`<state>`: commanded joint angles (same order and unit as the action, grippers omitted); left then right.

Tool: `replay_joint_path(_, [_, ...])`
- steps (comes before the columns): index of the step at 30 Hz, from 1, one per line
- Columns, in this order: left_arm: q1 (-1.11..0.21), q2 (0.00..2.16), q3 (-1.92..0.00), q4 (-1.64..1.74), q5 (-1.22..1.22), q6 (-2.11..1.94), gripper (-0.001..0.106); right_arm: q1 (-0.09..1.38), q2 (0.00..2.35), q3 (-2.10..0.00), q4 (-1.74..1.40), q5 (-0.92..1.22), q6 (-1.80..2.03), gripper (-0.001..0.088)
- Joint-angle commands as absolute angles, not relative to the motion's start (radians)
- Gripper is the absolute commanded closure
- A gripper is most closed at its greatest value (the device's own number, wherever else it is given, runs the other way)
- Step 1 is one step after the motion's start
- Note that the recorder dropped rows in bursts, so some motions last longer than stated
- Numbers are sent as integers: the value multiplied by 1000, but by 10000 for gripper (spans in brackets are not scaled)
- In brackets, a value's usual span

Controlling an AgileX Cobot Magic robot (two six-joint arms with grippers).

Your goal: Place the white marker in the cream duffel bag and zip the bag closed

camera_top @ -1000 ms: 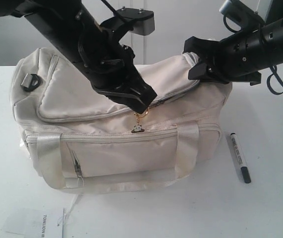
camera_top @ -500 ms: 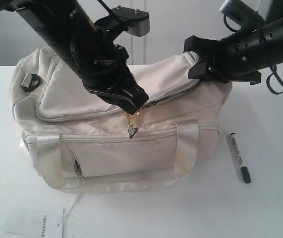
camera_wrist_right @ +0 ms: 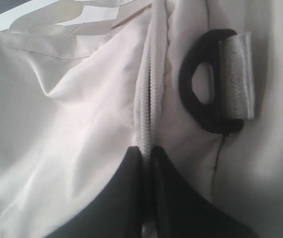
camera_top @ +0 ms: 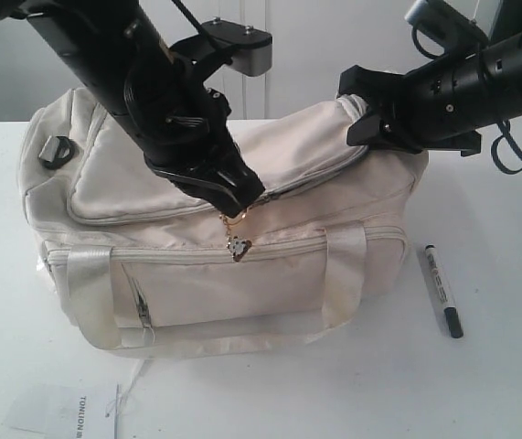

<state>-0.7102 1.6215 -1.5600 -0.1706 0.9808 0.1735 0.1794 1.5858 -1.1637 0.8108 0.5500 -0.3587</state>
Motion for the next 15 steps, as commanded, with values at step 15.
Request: replay_joint_path(15, [-710, 1594, -1560, -146, 1009, 172, 1053, 179, 1586, -1164, 808, 550, -358, 868])
